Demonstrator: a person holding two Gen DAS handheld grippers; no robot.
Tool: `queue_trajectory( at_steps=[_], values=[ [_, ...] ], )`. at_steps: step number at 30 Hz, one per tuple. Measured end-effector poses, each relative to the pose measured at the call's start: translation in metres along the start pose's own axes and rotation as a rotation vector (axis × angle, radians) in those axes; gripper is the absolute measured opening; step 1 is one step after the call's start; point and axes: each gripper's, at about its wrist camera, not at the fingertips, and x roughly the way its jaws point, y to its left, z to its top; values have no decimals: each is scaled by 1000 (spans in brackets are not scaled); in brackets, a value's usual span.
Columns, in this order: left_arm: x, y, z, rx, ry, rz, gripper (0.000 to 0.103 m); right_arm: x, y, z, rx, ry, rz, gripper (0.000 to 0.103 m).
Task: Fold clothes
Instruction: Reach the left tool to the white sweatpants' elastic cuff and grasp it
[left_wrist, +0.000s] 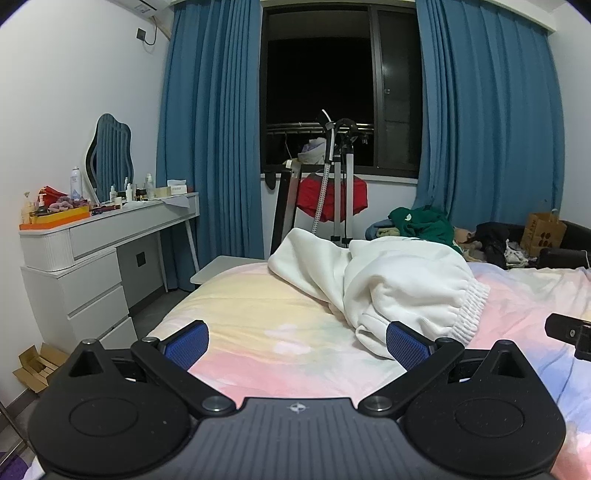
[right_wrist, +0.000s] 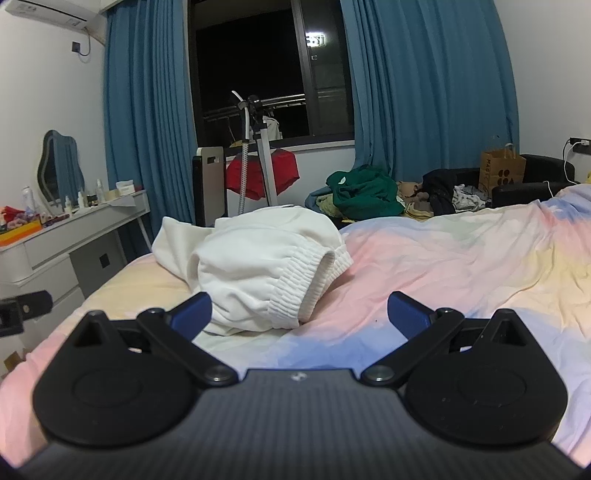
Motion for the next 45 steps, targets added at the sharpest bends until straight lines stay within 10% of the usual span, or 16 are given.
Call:
queue_trajectory(
  at_steps=[30, 45],
  values=[
    [11, -24, -25, 73, 15, -30, 103, -4, -20, 6, 103, 3, 1, 103],
    [90, -76, -36, 149, 144, -134, 103, 0, -78, -4, 339, 68, -199, 103]
  ],
)
